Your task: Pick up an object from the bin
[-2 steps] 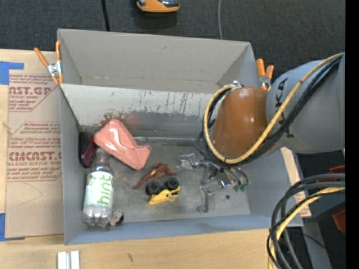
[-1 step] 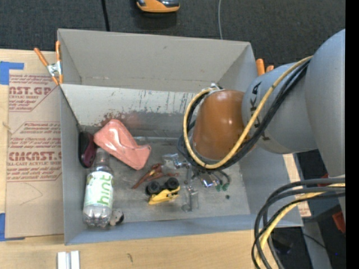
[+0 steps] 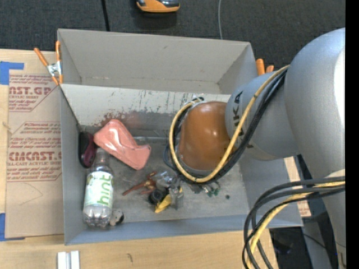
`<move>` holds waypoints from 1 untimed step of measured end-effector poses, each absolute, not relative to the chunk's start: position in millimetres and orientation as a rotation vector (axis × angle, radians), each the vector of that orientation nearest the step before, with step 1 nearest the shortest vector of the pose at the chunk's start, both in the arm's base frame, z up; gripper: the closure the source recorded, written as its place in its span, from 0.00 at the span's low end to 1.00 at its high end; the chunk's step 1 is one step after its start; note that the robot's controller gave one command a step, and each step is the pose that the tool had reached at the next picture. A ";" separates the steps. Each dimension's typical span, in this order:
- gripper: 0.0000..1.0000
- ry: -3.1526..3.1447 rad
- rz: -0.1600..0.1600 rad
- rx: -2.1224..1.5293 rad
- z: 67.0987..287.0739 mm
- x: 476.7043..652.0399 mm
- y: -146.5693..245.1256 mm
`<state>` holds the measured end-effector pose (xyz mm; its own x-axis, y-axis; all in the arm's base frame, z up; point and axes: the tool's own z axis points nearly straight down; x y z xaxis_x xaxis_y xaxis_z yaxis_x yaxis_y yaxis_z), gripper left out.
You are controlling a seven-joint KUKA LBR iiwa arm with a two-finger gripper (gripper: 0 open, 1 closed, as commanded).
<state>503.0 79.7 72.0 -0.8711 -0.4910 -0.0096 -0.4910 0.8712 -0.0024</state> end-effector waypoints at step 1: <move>1.00 3.029 0.000 -0.795 71.9 503.0 79.7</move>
Offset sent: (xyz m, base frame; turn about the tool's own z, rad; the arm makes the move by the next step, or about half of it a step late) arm -0.0030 -0.0094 0.1644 0.0025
